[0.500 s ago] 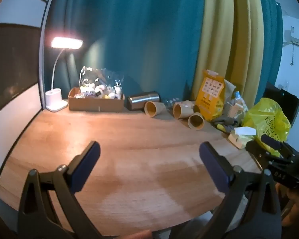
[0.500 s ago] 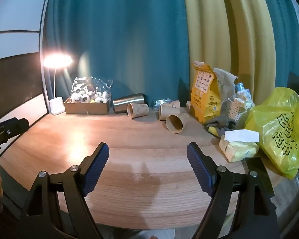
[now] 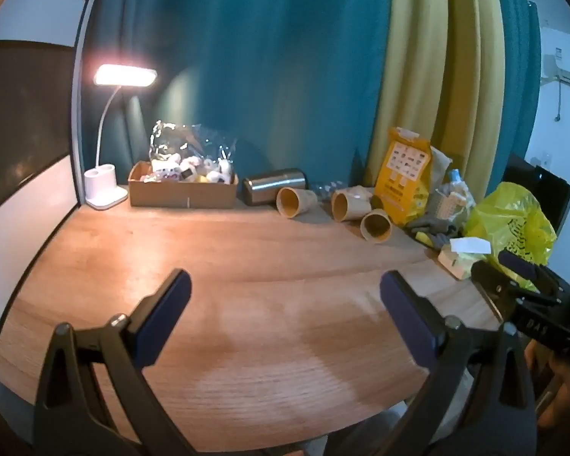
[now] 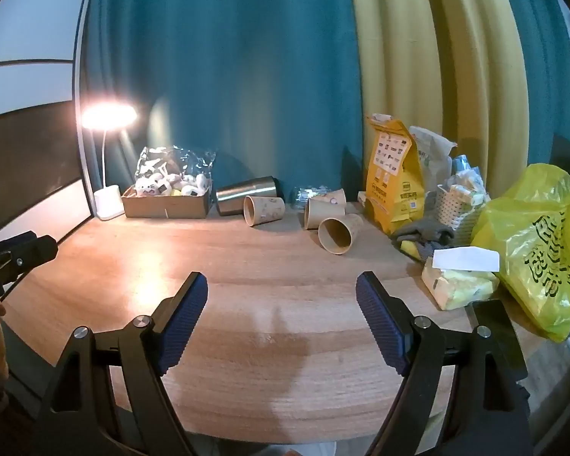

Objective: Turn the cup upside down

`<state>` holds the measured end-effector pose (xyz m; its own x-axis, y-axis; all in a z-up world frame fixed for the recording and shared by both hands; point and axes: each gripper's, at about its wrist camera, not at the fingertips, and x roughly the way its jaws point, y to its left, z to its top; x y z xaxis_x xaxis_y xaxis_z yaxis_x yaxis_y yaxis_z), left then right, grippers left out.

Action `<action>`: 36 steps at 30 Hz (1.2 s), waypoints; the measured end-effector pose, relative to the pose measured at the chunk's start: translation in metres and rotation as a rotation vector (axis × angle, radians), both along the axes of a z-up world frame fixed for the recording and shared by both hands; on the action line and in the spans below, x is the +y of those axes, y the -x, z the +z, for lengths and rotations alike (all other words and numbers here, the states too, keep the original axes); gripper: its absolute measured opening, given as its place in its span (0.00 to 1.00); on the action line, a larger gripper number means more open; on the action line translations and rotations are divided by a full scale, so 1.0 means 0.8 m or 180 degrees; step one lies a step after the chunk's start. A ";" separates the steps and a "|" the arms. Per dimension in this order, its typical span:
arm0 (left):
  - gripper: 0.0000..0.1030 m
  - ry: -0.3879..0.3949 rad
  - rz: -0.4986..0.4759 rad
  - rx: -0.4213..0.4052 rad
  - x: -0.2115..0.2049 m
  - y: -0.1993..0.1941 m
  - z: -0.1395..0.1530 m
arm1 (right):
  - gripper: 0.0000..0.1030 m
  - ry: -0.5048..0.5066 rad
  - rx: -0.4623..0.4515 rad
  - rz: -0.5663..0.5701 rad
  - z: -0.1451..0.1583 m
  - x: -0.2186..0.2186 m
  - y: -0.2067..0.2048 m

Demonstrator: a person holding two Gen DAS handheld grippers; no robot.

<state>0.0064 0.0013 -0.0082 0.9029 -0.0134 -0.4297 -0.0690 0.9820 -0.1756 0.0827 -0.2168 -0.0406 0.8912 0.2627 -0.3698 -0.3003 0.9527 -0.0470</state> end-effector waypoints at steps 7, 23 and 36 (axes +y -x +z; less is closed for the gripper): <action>0.98 -0.0005 0.0028 0.0016 0.001 -0.002 0.001 | 0.81 -0.0005 0.0017 -0.0001 0.000 0.001 -0.004; 0.98 0.0007 0.0032 0.0017 0.006 -0.006 0.001 | 0.81 -0.0008 0.0022 0.0001 0.002 0.002 -0.007; 0.98 0.0010 0.0033 0.0016 0.008 -0.007 0.002 | 0.81 -0.0010 0.0027 0.0005 0.002 0.001 -0.005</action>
<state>0.0116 0.0076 -0.0068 0.9008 -0.0054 -0.4341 -0.0800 0.9807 -0.1782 0.0868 -0.2162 -0.0390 0.8876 0.2652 -0.3766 -0.3021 0.9524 -0.0415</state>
